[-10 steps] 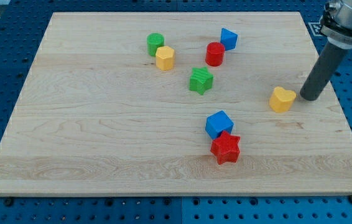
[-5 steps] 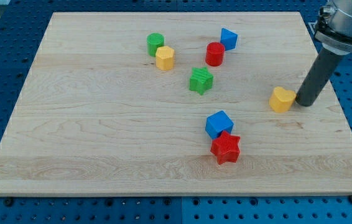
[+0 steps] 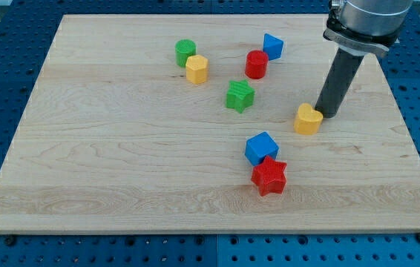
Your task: Place the heart below the green star
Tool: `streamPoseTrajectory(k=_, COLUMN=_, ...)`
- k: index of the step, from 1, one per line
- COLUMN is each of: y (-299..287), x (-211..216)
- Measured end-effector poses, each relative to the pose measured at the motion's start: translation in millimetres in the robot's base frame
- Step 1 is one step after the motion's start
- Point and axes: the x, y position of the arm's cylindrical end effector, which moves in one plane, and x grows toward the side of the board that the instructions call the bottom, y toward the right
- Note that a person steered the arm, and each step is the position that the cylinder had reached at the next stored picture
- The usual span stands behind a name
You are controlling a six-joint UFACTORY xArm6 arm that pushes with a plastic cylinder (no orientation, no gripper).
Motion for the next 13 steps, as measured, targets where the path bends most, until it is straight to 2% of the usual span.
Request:
streamPoseTrajectory(k=2, y=-8, x=34)
streamPoseTrajectory(k=7, y=-87, x=32)
streamPoseTrajectory(k=9, y=-93, x=32)
streamPoseTrajectory(k=10, y=-93, x=28)
streamPoseTrajectory(k=12, y=-89, x=-23)
streamPoseTrajectory(k=13, y=-77, x=-23)
